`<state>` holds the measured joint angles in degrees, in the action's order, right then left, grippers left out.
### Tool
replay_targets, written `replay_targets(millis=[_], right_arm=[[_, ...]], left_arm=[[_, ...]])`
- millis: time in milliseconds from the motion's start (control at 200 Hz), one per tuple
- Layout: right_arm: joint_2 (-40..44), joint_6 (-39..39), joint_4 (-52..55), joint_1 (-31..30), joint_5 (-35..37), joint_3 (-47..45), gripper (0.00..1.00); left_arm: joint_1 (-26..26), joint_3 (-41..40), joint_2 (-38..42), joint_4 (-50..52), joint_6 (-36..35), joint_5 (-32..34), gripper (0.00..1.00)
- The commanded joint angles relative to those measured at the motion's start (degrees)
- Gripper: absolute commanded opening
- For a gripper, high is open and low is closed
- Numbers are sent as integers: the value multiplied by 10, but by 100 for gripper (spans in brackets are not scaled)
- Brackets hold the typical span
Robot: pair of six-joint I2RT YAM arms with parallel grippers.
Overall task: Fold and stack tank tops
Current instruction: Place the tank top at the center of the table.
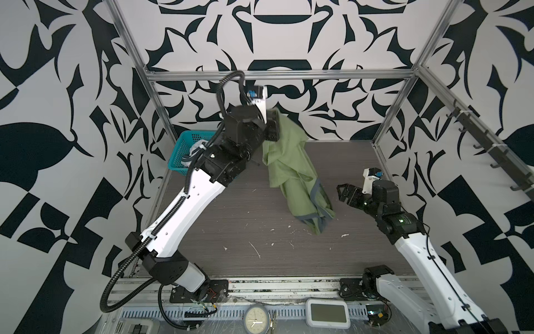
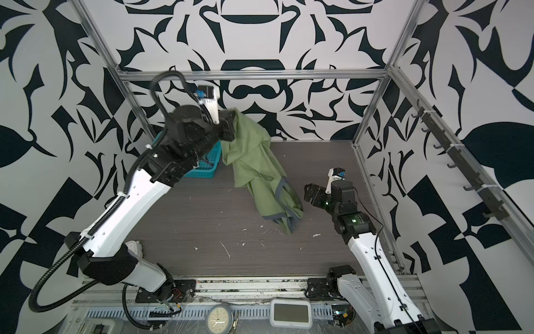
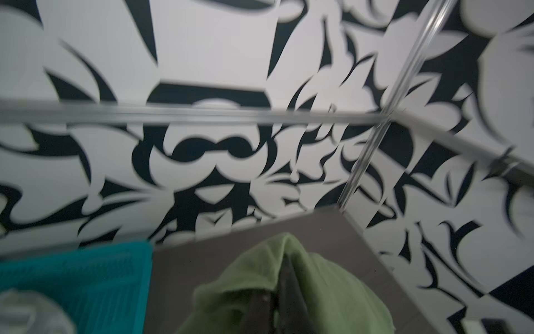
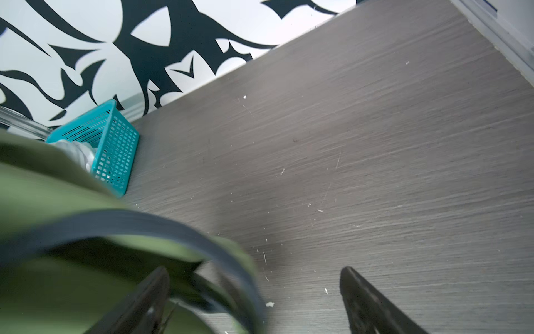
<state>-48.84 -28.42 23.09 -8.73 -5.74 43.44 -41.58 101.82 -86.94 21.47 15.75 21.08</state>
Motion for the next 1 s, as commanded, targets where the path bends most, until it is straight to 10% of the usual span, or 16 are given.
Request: replay_targets(millis=[0,215,995], right_arm=[[-17,15,4,-3,1,14,94],[-73,21,26,-8,-27,7,91],[-11,-278,41,-130,63,-152,71]], left_arm=[[41,-156,0,-7,123,39,0],[145,-308,-85,98,262,-107,0],[145,-427,-13,47,254,-77,0]])
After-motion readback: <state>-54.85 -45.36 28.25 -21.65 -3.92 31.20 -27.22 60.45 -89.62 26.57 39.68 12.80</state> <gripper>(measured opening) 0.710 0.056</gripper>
